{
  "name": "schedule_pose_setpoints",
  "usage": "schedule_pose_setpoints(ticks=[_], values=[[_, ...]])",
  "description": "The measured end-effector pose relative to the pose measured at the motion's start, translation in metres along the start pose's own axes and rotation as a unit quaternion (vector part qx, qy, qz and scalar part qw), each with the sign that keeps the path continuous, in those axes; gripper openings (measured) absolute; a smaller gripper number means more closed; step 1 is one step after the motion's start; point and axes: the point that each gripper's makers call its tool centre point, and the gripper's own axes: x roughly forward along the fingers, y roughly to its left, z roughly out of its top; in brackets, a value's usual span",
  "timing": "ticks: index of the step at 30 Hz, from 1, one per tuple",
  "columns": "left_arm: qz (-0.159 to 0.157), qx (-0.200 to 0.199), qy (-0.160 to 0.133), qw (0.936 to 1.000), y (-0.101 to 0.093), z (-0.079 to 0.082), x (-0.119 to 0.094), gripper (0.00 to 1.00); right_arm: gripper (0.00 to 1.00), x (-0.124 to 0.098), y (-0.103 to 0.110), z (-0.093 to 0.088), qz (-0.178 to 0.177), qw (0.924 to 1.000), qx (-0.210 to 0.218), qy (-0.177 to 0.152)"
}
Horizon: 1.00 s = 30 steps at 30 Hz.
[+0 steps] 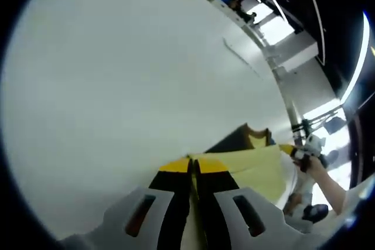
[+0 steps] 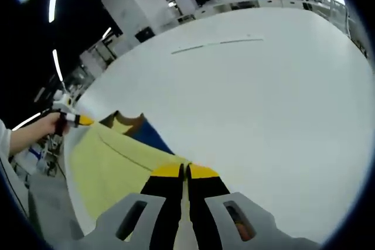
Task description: Fold the garment on the visible template until the final outline fits inside the template.
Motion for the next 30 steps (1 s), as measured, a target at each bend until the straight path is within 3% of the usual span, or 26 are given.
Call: schedule_pose_setpoints(ticks=[17, 22, 24, 30], values=[[0.018, 0.052, 0.004, 0.9985, 0.002, 0.001, -0.002, 0.0, 0.07, -0.007, -0.009, 0.001, -0.019, 0.9996, -0.02, 0.002], [0.028, 0.091, 0.002, 0.9954, 0.0, 0.003, -0.007, 0.07, 0.06, -0.012, -0.009, 0.002, -0.025, 0.9995, -0.019, -0.002], [0.027, 0.096, 0.001, 0.995, -0.003, 0.002, -0.009, 0.12, 0.07, -0.013, -0.009, 0.002, -0.026, 0.9994, -0.021, -0.003], [0.033, 0.107, -0.001, 0.9937, -0.004, 0.002, -0.016, 0.14, 0.1, -0.02, -0.003, 0.002, -0.024, 0.9995, -0.022, -0.006]])
